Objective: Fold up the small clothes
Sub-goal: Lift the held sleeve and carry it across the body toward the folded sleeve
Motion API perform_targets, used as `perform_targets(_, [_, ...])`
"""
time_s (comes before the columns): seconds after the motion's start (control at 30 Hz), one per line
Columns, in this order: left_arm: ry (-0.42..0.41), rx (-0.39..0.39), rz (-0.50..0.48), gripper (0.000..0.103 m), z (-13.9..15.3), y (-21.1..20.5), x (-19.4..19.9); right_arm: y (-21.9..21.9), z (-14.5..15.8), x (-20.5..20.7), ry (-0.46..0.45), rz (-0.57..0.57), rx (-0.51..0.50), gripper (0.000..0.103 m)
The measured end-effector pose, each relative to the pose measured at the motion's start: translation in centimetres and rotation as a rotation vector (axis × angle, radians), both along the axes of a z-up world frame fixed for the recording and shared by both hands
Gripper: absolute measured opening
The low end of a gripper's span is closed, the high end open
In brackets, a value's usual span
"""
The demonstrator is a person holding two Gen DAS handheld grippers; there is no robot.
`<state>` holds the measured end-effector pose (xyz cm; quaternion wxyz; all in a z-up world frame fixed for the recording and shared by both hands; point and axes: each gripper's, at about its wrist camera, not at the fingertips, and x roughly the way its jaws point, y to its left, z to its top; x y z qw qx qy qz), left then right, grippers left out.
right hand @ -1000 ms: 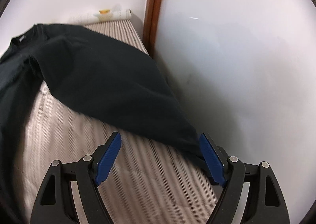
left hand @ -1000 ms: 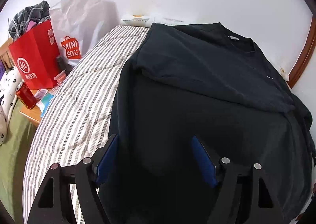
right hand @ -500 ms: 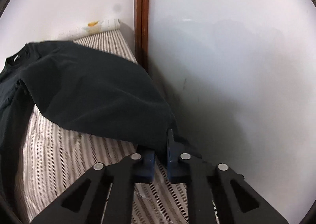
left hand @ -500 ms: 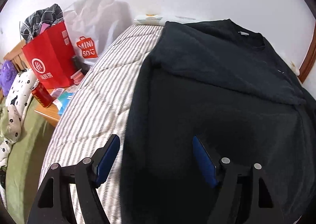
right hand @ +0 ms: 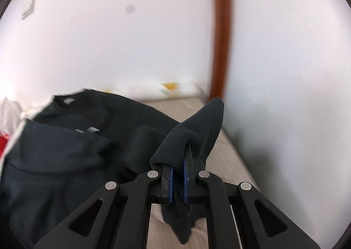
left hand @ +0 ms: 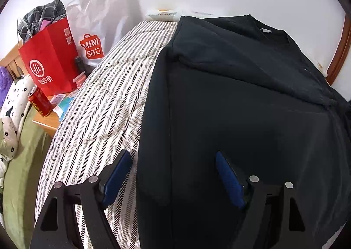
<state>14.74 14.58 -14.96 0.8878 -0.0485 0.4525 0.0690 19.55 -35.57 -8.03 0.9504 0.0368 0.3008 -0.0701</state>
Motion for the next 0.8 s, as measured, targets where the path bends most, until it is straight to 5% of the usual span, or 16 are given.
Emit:
perform_targets(0.43, [-0.008, -0.002, -0.004, 0.084, -0.1, 0.0, -0.3, 17.2, 1.7, 6.0, -0.03, 0.331, 0.021, 0.007])
perform_targets(0.67, [-0.007, 0.0, -0.005, 0.085, -0.1, -0.1, -0.2, 22.9, -3.3, 9.9, 0.069, 0.395, -0.006, 0.011])
perform_targets(0.8, [-0.007, -0.003, -0.004, 0.085, -0.1, 0.0, -0.2, 21.3, -5.3, 10.2, 0.185, 0.404, 0.072, 0.048])
